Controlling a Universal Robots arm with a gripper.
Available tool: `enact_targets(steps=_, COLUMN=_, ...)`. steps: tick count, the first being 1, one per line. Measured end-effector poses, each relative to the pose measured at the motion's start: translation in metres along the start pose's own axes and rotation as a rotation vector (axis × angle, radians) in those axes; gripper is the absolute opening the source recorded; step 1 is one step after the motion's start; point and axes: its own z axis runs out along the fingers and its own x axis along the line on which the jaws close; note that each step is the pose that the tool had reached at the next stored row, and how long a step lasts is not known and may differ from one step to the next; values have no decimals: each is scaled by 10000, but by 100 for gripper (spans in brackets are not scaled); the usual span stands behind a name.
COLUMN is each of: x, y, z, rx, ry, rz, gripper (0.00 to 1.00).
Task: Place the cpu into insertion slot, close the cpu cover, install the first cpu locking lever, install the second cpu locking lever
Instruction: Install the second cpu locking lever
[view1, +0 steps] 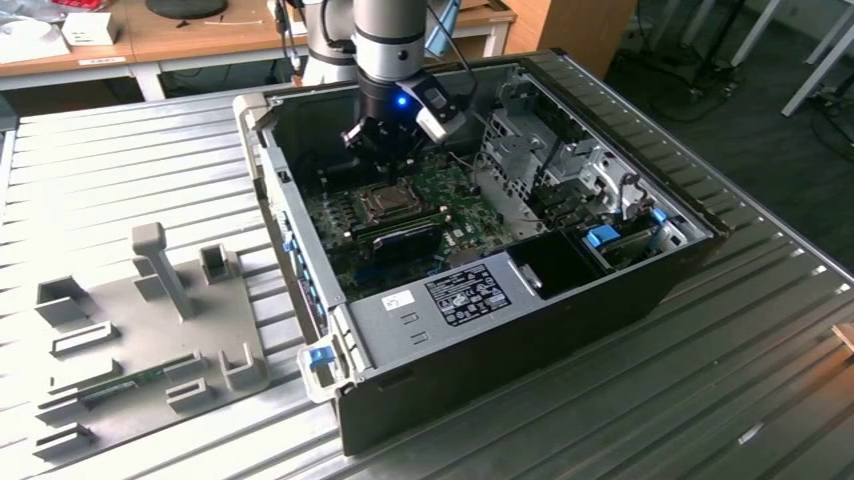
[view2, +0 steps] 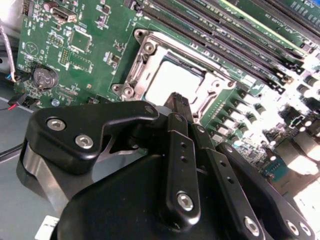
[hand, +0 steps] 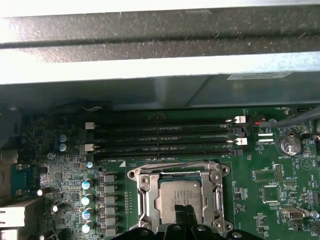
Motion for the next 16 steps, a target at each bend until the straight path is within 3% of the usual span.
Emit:
enact_targets(steps=6, x=-1, y=-22, z=-1, rx=1, ry=1, rz=0, gripper=10)
enact_targets(steps=16, x=-6, y=-116, z=-4, rx=1, ry=1, rz=0, gripper=10)
